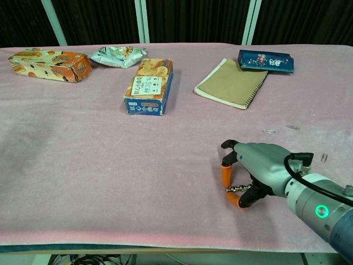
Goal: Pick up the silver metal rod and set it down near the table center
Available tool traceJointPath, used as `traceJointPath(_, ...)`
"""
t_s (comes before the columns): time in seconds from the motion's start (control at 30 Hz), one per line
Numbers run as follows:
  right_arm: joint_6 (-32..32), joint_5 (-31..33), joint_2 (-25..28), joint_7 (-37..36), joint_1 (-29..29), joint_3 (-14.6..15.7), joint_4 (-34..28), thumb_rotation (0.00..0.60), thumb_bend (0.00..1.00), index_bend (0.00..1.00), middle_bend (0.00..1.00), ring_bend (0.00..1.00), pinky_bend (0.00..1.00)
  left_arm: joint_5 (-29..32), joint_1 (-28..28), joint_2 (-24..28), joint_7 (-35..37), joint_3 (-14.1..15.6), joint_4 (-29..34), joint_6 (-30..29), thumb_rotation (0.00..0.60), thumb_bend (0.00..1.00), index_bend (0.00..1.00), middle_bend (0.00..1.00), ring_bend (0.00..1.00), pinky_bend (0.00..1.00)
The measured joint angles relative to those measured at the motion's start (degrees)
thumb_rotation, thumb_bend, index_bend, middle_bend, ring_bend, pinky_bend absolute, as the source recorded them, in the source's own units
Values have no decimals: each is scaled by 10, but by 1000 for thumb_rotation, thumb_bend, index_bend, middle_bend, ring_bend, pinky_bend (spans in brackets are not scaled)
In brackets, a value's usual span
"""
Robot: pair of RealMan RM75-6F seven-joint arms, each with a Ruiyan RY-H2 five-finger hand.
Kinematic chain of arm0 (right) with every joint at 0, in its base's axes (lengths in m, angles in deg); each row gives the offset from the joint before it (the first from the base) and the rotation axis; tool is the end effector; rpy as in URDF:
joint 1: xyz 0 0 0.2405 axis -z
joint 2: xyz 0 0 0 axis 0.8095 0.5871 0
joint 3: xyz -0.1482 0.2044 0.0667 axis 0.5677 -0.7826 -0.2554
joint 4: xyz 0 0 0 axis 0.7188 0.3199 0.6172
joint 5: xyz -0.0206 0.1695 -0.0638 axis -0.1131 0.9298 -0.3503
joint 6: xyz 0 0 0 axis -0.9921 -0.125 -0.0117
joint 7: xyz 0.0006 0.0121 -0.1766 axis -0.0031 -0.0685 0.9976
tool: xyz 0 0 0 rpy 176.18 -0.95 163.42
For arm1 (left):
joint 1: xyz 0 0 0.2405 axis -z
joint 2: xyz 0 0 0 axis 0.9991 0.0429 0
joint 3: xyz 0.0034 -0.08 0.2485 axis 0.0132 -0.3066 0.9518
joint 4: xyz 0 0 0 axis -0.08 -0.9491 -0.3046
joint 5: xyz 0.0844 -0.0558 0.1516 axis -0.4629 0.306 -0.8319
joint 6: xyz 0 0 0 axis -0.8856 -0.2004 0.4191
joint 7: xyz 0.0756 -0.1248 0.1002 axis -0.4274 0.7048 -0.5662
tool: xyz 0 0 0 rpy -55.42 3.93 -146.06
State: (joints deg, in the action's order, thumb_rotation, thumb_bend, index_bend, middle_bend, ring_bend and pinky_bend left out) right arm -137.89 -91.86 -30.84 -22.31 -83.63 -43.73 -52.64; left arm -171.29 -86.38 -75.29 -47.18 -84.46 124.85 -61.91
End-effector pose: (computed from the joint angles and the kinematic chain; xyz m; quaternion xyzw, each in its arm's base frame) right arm -0.1471 -0.2546 -0.0807 0.7018 -0.4920 0.2969 0.4211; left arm -0.2933 0.1872 0.2197 -0.5652 -0.4109 -0.4291 0.5724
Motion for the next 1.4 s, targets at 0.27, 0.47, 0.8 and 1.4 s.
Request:
traceJointPath(0.27, 0, 2, -1, 3, 1, 0, 3, 600, 318, 587, 41, 126, 175, -1, 0, 0, 1, 0, 0, -1, 600, 218, 53, 0, 0, 0)
traceJointPath(0.47, 3, 1, -1, 3, 1, 0, 3, 600, 330, 594, 41, 126, 175, -1, 0, 0, 1, 1, 0, 0, 600, 218, 53, 0, 0, 0)
traceJointPath(0.8, 4, 2, 8, 6, 0, -1, -8, 600, 358, 611, 41, 126, 175, -1, 2, 0, -1, 1, 1, 3, 600, 218, 53, 0, 0, 0)
traceJointPath(1.4, 26, 55, 80, 38, -28, -28, -125, 600, 361, 611, 41, 126, 175, -5, 3, 1, 1, 4, 1, 6, 600, 218, 53, 0, 0, 0)
